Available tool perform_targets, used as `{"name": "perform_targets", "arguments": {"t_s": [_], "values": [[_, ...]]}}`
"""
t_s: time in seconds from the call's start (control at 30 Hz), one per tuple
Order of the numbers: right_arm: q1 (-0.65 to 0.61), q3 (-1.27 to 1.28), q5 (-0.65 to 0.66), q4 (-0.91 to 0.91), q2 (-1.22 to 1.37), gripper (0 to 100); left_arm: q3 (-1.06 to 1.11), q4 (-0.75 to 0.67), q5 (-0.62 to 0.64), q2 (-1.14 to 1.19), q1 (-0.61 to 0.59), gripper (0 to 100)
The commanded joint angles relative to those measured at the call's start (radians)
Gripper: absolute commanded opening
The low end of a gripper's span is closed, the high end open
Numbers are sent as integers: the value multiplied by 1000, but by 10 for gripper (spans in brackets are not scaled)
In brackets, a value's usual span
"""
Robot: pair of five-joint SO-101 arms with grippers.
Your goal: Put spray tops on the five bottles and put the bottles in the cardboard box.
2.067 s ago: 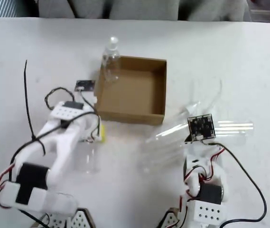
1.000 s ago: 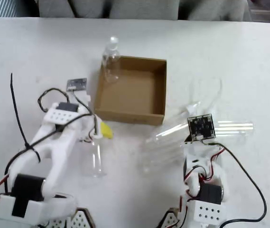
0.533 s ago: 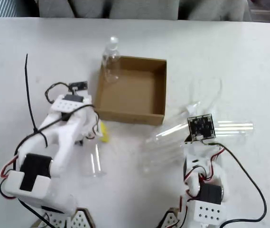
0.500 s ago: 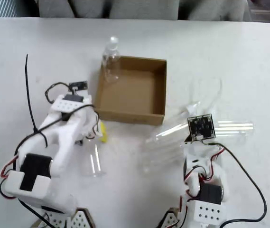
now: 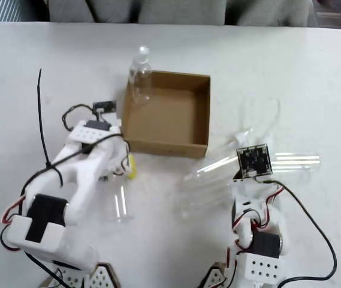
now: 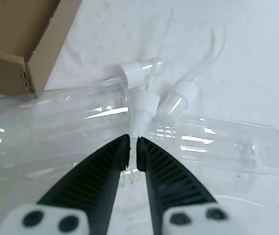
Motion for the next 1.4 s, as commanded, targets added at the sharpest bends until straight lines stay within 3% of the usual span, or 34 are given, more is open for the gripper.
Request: {"name": "perform_targets", "arguments": {"t_s": [0.0,0.13,0.53,0.93,1.03,1.2,1.37], "values": [[-2,9,6,5,-8,21,-5,-21,-11,-8,1,201],[-2,9,6,5,-8,21,-5,-12,15,-10,-7,292],[-12,9,6,5,-8,21,101,-41,26,-196,-8,298],[-21,9,6,5,-8,19,97,-104,32,-36,53,293],[-21,9,6,5,-8,19,87,-100,26,-36,50,242],[-19,9,6,5,-8,19,84,-106,2,-38,45,34],[-18,9,6,5,-8,19,61,-72,-150,-38,33,24]]}}
